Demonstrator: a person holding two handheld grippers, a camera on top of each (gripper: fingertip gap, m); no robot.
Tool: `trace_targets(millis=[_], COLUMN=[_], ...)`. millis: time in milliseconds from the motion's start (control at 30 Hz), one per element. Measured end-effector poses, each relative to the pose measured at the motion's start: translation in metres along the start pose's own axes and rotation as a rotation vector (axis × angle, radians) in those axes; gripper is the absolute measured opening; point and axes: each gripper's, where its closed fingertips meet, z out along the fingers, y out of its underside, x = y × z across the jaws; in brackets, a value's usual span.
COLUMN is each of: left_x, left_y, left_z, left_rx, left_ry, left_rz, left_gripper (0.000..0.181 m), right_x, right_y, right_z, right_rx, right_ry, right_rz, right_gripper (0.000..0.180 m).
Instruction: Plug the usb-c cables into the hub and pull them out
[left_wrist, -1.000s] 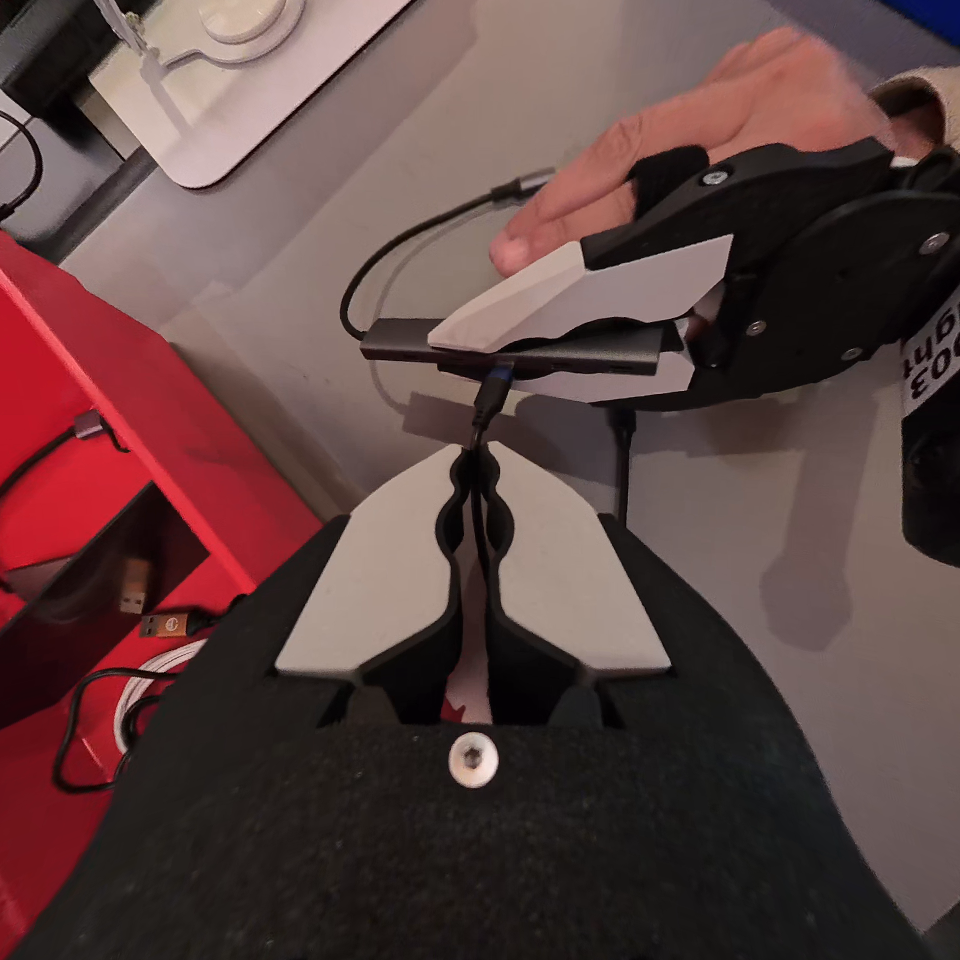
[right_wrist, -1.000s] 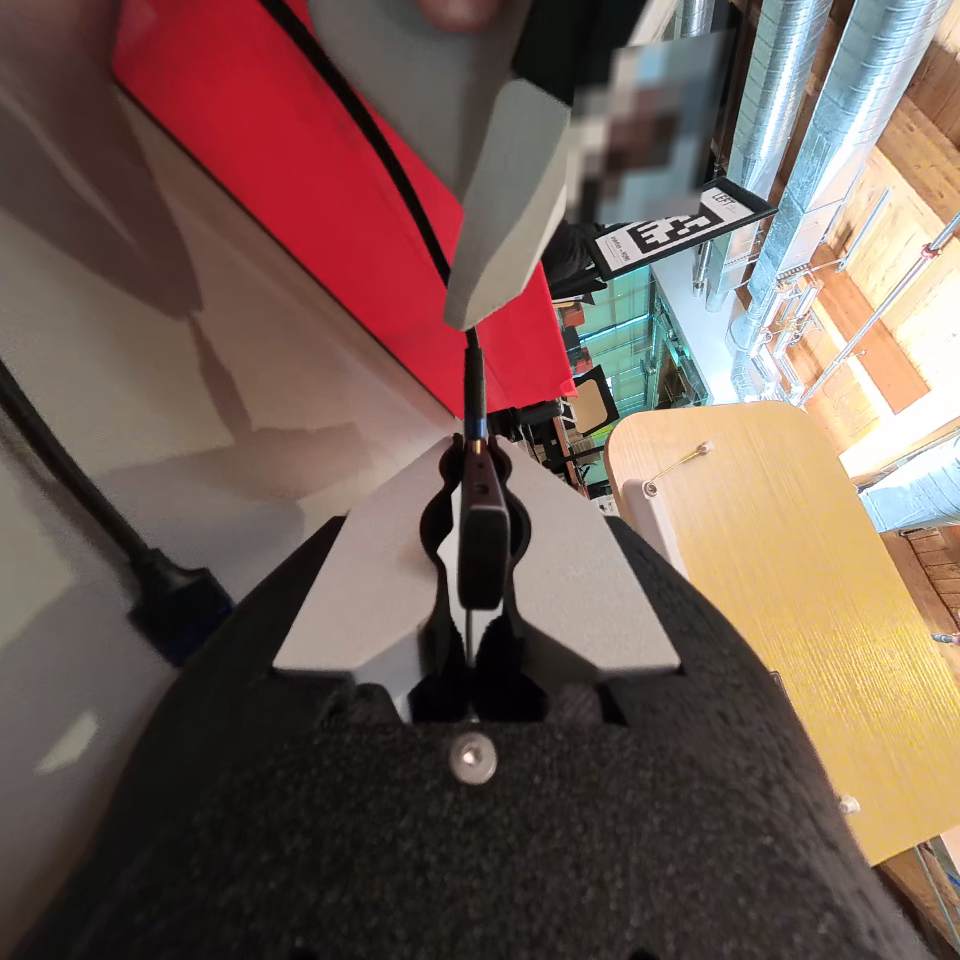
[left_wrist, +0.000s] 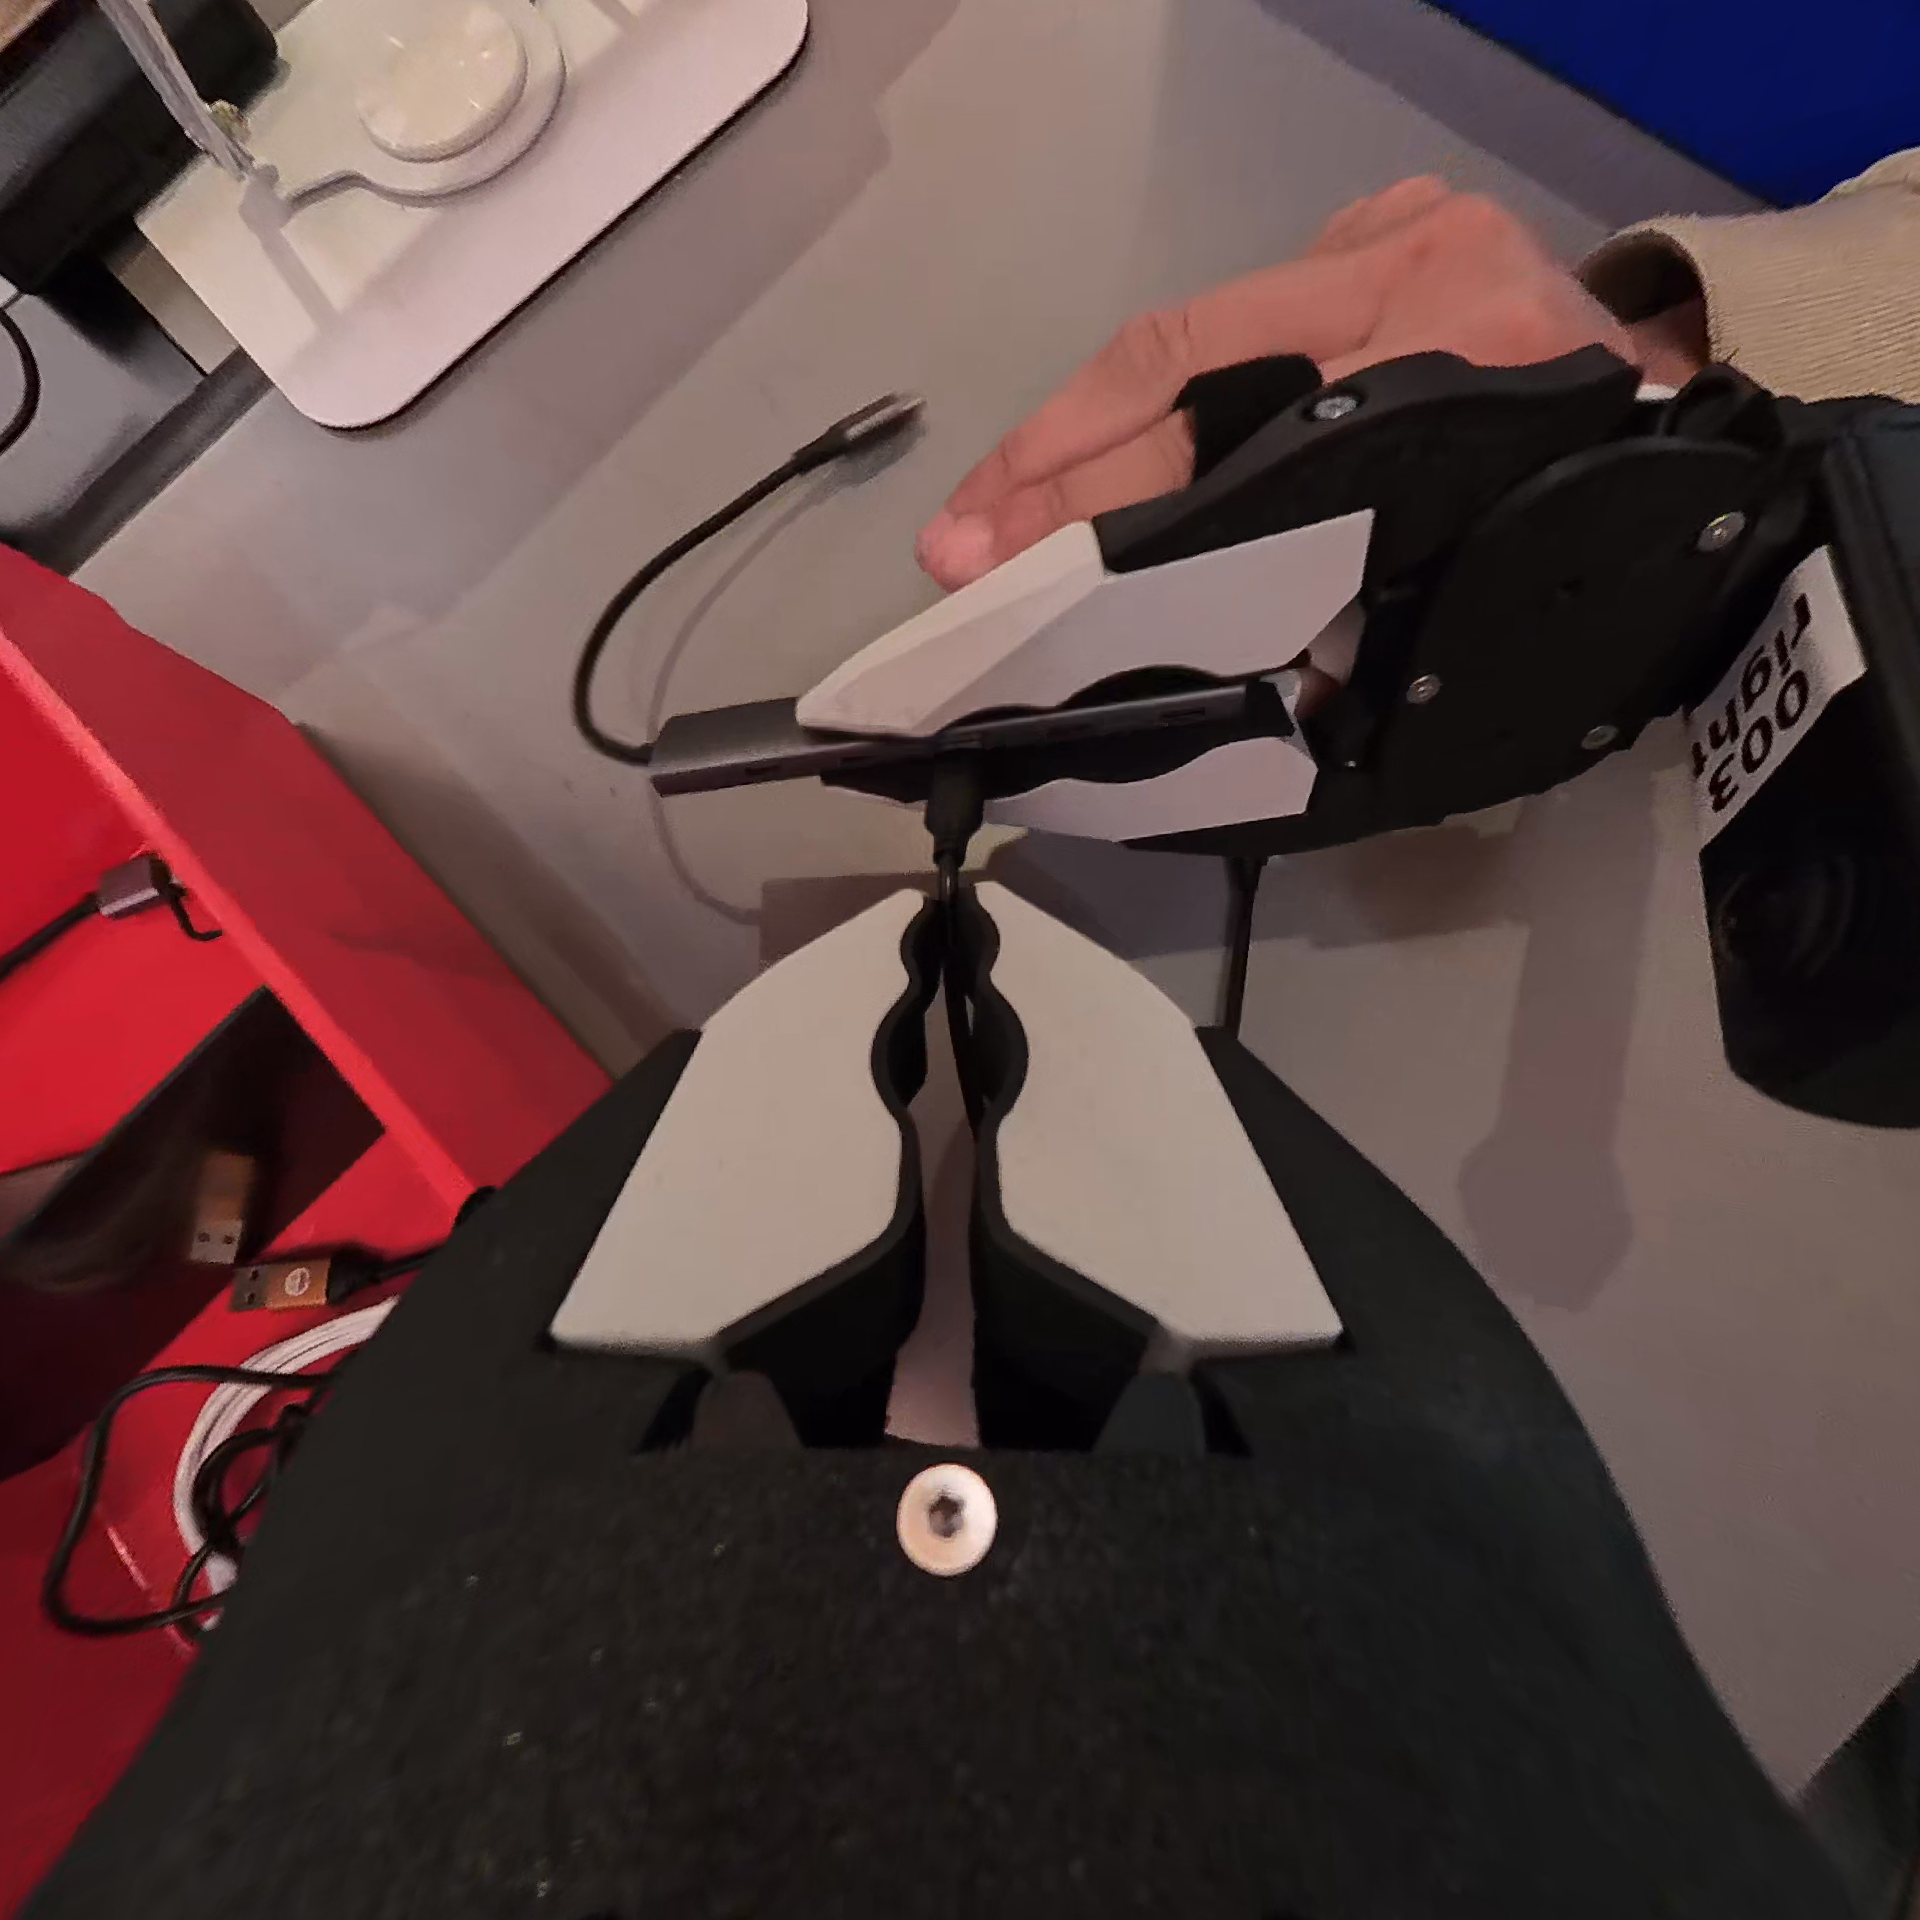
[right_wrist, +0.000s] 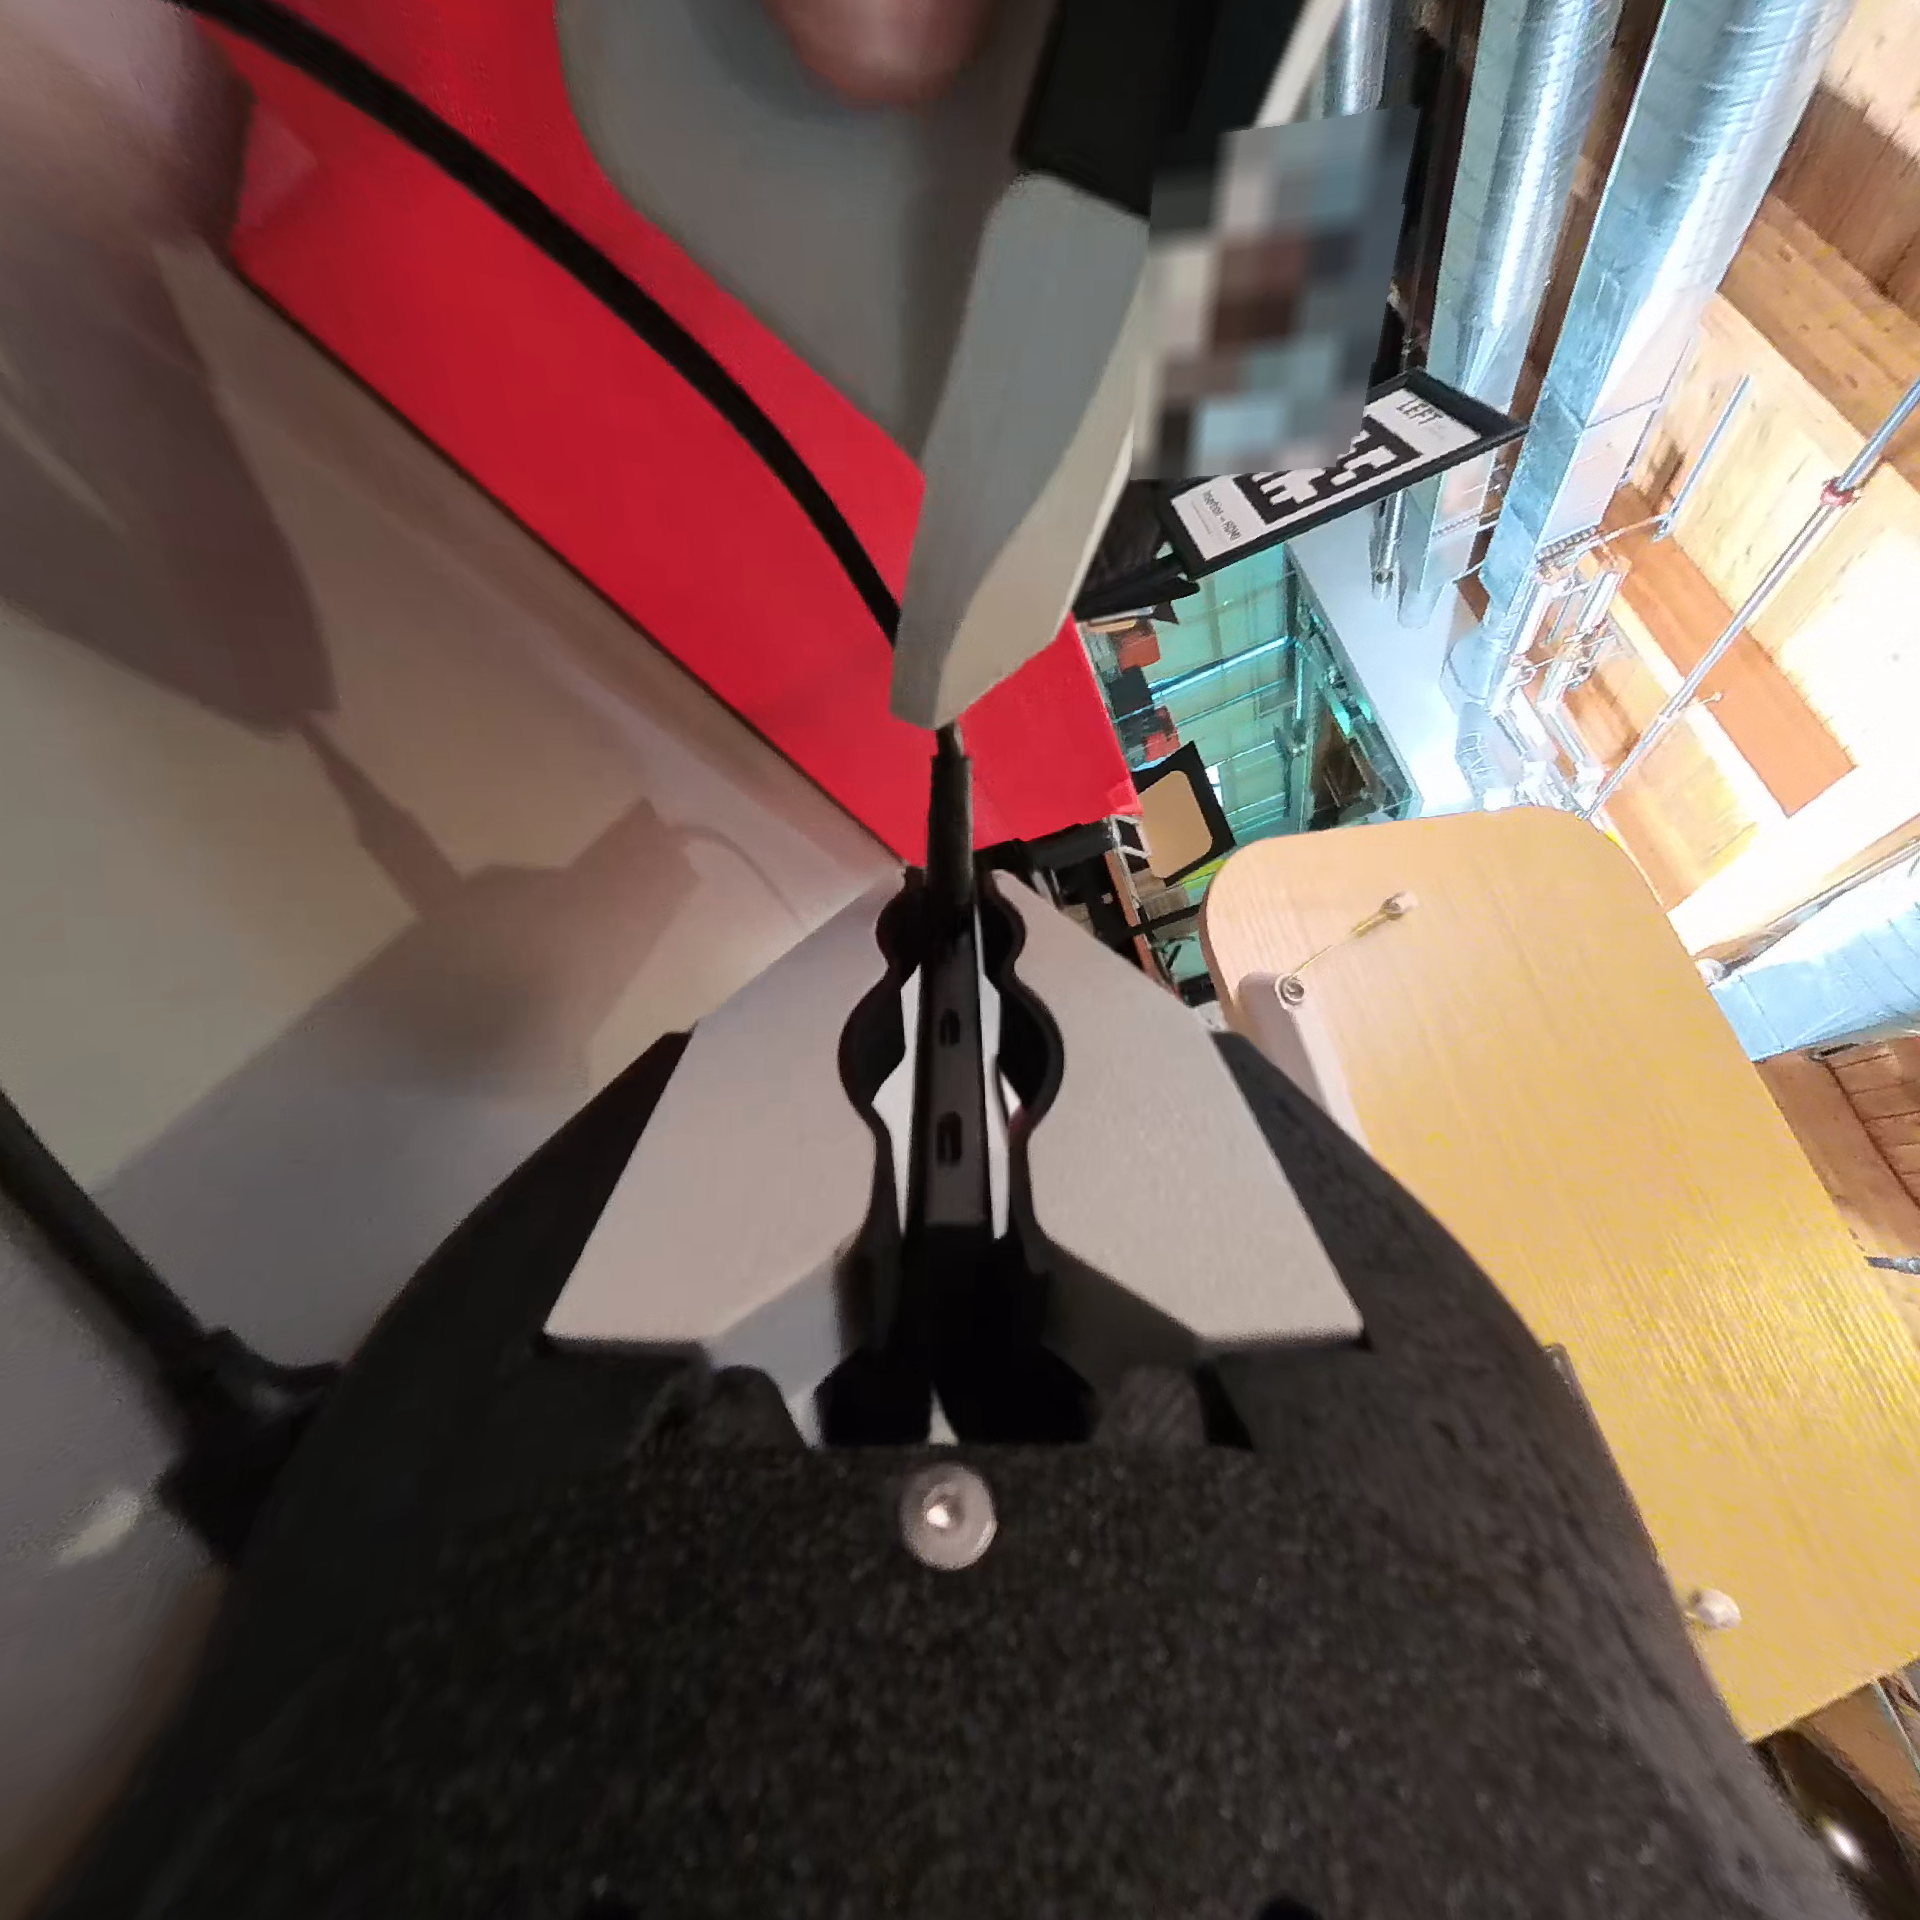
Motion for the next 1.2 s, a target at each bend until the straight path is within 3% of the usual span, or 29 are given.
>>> trace_targets(millis=[33,167,667,767,900,1033,1200], left_x=[-0.002,-0.012,0.006,0.004,0.007,0.015,0.032], left_y=[0.001,0.003,0.010,0.011,0.014,0.025,0.047], left_z=[-0.001,-0.006,-0.002,-0.006,-0.009,-0.014,-0.019], left_rx=[-0.006,-0.013,-0.065,-0.074,-0.080,-0.073,-0.030], left_ry=[-0.008,-0.038,0.042,0.043,0.043,0.026,0.012], left_rz=[0.002,-0.004,0.044,0.032,0.031,0.021,-0.043], left_gripper=[0.002,0.002,0.002,0.002,0.002,0.002,0.002], right_x=[0.001,0.004,-0.011,-0.012,-0.017,-0.027,-0.012], right_y=[0.001,0.009,0.001,0.013,0.029,0.043,0.041], right_z=[0.000,0.001,0.000,0.001,-0.006,-0.010,-0.025], right_rx=[0.002,-0.023,0.031,-0.048,-0.208,-0.328,-0.322], right_ry=[0.008,0.021,-0.084,-0.097,-0.094,-0.118,-0.098], right_rz=[-0.001,0.006,0.066,0.129,0.163,0.149,0.301], right_gripper=[0.012,0.018,0.008,0.009,0.029,0.010,0.009])
